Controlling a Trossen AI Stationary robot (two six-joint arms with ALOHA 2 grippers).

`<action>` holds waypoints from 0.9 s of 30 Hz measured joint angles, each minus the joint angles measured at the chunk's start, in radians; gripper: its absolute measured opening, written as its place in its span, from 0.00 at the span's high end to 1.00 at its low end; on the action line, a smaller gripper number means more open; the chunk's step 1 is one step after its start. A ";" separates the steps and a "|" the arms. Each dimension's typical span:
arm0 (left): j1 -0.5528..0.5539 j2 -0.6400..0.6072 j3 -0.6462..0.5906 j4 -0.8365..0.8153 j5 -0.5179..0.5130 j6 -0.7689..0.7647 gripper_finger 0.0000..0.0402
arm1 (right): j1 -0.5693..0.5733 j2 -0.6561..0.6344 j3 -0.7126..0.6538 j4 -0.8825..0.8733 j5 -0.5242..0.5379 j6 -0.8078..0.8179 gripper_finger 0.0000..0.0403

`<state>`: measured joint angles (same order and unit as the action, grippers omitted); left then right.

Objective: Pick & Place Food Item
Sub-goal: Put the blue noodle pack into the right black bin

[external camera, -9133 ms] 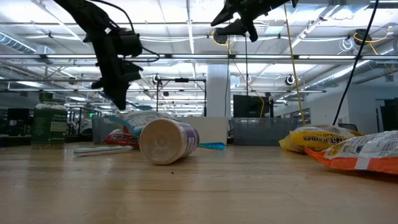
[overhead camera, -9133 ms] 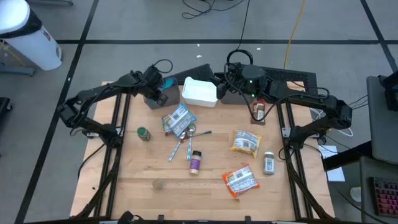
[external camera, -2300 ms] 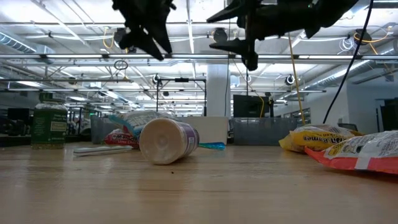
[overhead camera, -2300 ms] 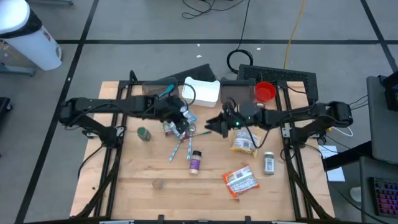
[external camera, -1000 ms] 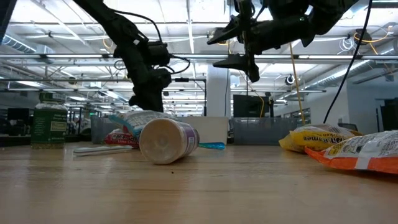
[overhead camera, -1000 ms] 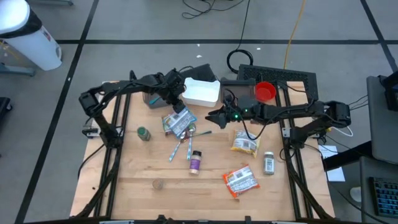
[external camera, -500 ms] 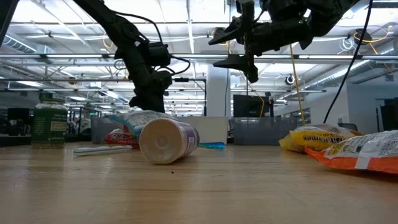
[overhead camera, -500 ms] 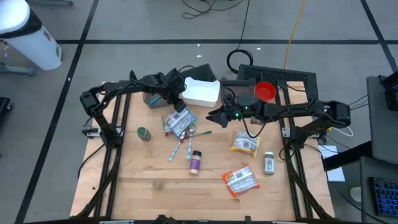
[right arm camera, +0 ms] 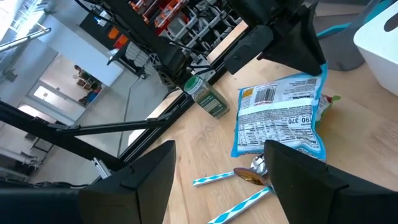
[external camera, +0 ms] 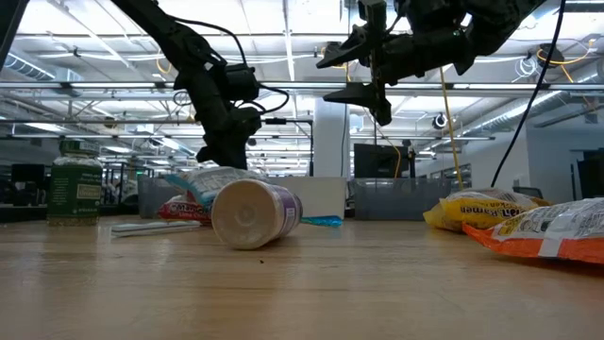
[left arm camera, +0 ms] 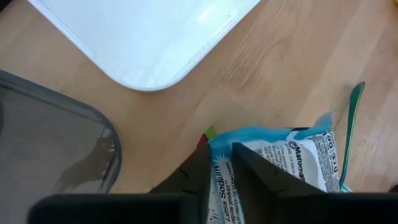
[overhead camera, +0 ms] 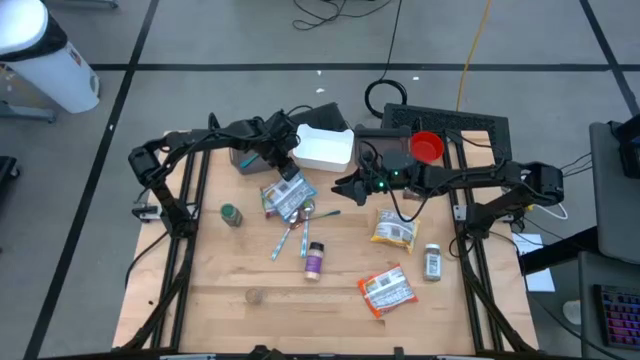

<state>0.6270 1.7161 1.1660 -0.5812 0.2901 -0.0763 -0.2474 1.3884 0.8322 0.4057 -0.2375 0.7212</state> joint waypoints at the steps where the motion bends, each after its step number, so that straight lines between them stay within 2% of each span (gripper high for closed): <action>1: 0.000 0.000 0.000 0.000 0.000 0.001 0.87 | 0.000 0.000 0.000 0.000 0.000 0.000 0.41; 6: -0.001 0.000 0.000 0.000 0.000 0.003 0.99 | 0.000 0.000 0.000 0.000 0.000 0.016 0.41; 27: -0.040 0.000 0.000 0.002 0.113 0.027 0.99 | 0.001 0.000 0.000 0.000 0.001 0.009 0.41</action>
<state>0.5865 1.7161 1.1660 -0.5797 0.4030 -0.0494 -0.2466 1.3884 0.8322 0.4059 -0.2363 0.7306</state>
